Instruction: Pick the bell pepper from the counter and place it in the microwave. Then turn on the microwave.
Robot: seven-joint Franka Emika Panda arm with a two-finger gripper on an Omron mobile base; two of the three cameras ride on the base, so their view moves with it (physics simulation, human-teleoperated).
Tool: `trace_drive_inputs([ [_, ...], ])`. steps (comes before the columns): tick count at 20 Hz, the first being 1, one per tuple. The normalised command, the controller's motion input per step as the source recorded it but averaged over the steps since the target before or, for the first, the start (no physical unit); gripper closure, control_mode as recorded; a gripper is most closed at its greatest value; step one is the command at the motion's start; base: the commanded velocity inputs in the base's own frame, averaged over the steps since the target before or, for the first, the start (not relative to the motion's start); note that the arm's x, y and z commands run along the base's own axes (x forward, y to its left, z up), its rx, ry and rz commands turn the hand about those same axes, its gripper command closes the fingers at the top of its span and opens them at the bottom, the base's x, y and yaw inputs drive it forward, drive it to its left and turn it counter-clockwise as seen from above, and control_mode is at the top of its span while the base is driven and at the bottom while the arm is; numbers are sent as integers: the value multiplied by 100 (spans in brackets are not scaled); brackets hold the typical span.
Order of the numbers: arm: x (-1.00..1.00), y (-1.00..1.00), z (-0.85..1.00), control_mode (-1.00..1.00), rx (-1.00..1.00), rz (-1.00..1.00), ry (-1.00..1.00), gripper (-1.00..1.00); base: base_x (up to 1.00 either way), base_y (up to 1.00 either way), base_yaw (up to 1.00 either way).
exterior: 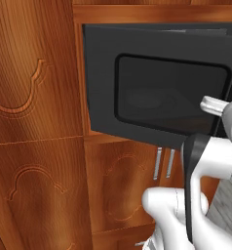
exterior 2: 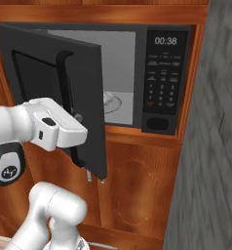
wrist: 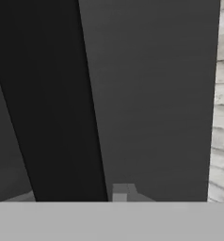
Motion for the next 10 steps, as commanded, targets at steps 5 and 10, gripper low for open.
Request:
trace_drive_inputs([
  [5, -51, 0, 0, -100, 0, -5, -6, 100, 0, 0, 0],
  [10, -49, 0, 0, -100, 0, -5, -11, 100, 0, 0, 0],
])
